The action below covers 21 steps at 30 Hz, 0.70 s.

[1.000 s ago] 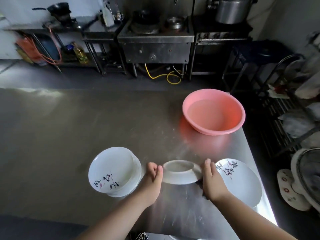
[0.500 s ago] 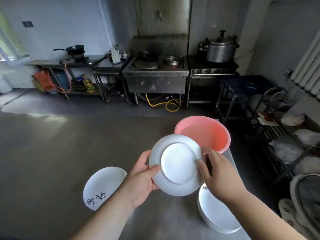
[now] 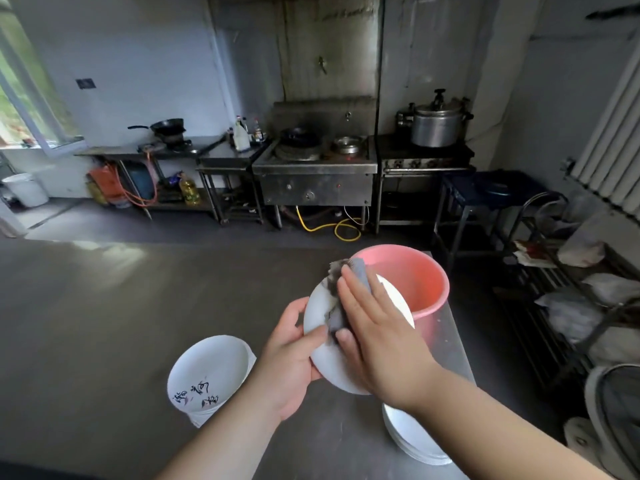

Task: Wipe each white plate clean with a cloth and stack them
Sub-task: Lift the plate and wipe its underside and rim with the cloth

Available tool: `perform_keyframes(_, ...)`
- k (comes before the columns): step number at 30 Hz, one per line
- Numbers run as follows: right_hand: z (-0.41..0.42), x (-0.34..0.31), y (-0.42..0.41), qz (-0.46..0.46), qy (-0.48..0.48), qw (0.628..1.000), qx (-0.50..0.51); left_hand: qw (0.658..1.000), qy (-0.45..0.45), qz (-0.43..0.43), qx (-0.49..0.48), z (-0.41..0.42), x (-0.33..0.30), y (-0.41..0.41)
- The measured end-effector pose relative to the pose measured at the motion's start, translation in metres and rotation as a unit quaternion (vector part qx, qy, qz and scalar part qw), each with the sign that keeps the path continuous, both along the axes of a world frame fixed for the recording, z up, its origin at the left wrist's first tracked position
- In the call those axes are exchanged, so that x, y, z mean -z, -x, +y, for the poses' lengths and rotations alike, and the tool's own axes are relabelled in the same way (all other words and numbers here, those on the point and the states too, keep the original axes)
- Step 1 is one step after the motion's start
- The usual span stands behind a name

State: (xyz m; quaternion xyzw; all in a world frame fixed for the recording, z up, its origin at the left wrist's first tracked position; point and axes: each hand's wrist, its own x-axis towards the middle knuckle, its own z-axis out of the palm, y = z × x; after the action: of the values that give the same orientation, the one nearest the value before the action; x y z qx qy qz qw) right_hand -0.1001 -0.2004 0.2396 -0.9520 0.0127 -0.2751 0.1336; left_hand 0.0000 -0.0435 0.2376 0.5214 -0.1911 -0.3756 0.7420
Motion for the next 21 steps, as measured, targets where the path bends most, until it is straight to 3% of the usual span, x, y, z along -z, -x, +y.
perform_keyframes(6,0.031,0.033,0.036,0.016,0.072,0.997,-0.038,0.999,0.024,0.022,-0.029,0.001,-0.004,0.001)
perform_keyframes(12,0.006,-0.002,0.014,0.094,0.106,0.987,0.072,1.000,0.022,0.016,-0.014,0.006,-0.001,-0.008)
perform_keyframes(18,0.030,0.026,0.025,0.057,0.133,0.989,0.003,0.999,0.034,0.027,-0.027,0.009,-0.007,-0.023)
perform_keyframes(21,0.023,0.012,0.015,0.058,0.130,0.989,0.044,0.999,0.029,0.034,-0.014,0.013,-0.004,-0.026)
